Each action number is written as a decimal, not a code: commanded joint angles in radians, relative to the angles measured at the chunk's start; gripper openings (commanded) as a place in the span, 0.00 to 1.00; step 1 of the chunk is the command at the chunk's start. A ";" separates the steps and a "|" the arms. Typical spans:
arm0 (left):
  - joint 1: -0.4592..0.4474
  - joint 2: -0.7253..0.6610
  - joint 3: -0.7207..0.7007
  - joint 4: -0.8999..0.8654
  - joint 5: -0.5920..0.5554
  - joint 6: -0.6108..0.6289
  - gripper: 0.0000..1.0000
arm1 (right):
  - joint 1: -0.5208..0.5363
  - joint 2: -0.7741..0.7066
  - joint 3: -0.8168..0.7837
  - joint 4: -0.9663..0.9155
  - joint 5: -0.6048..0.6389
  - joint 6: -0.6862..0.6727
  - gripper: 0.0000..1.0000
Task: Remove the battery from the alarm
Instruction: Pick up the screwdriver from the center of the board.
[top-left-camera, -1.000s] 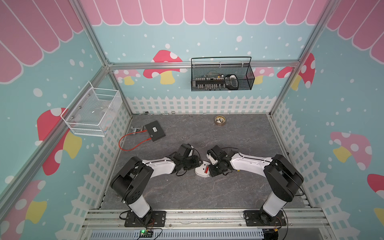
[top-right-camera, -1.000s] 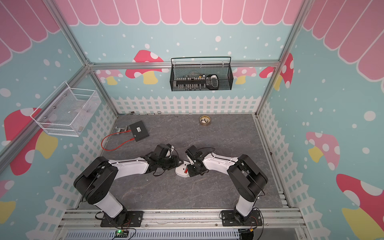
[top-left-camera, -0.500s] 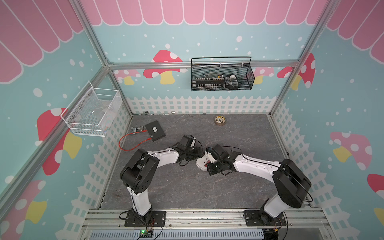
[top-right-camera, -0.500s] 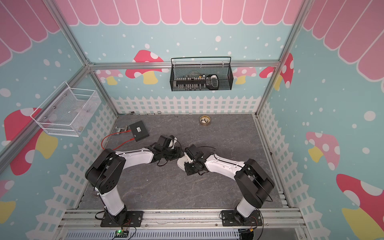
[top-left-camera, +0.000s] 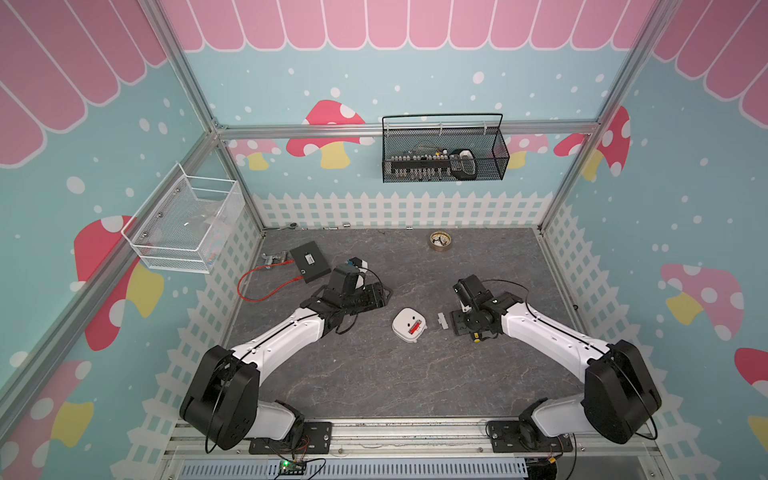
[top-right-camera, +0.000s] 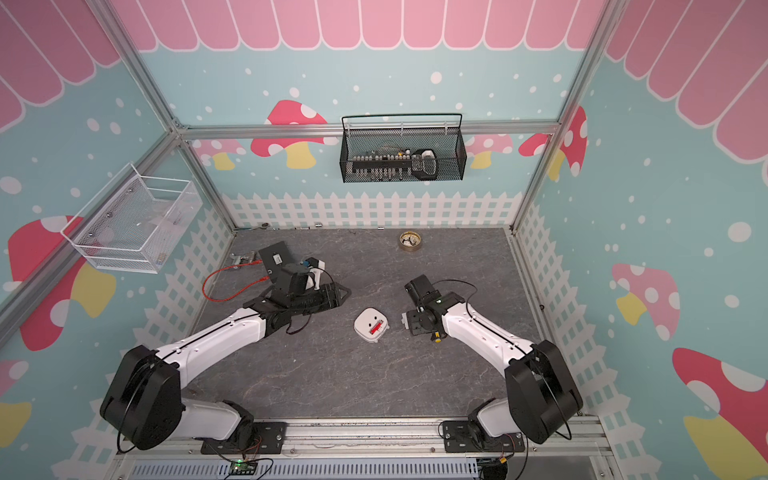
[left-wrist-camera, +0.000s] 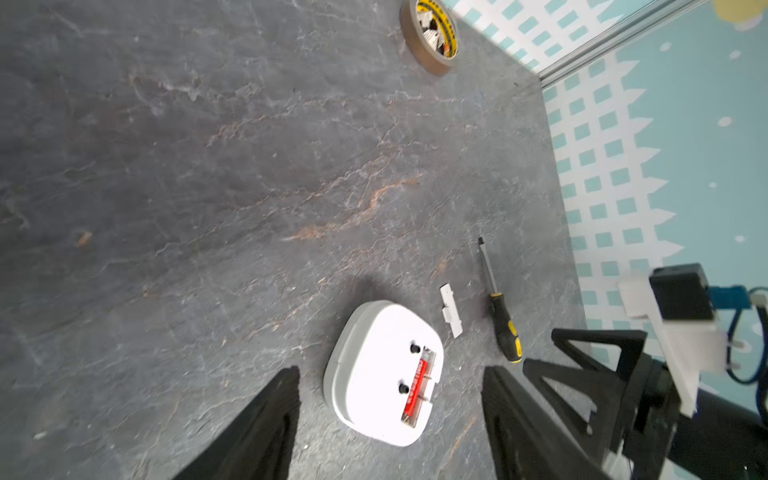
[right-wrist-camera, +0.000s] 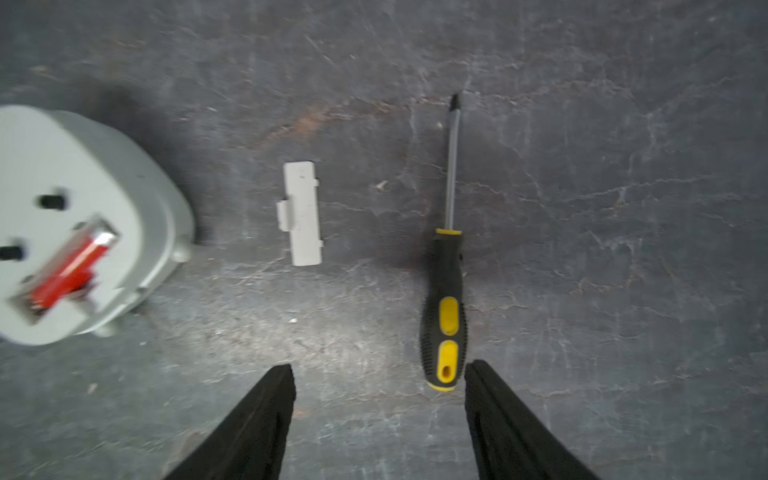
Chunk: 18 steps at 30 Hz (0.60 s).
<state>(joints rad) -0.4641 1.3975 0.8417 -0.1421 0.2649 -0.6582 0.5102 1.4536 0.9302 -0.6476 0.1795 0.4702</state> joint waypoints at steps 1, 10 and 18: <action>0.010 -0.027 -0.042 -0.037 0.012 0.004 0.73 | -0.044 0.056 -0.018 0.025 0.013 -0.073 0.72; 0.031 -0.089 -0.087 -0.046 0.026 0.005 0.73 | -0.095 0.178 -0.031 0.080 -0.046 -0.127 0.75; 0.040 -0.095 -0.089 -0.052 0.033 0.009 0.71 | -0.136 0.179 -0.090 0.102 -0.145 -0.130 0.38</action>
<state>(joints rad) -0.4320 1.3174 0.7639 -0.1841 0.2848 -0.6582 0.3840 1.6203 0.8818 -0.5278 0.0807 0.3538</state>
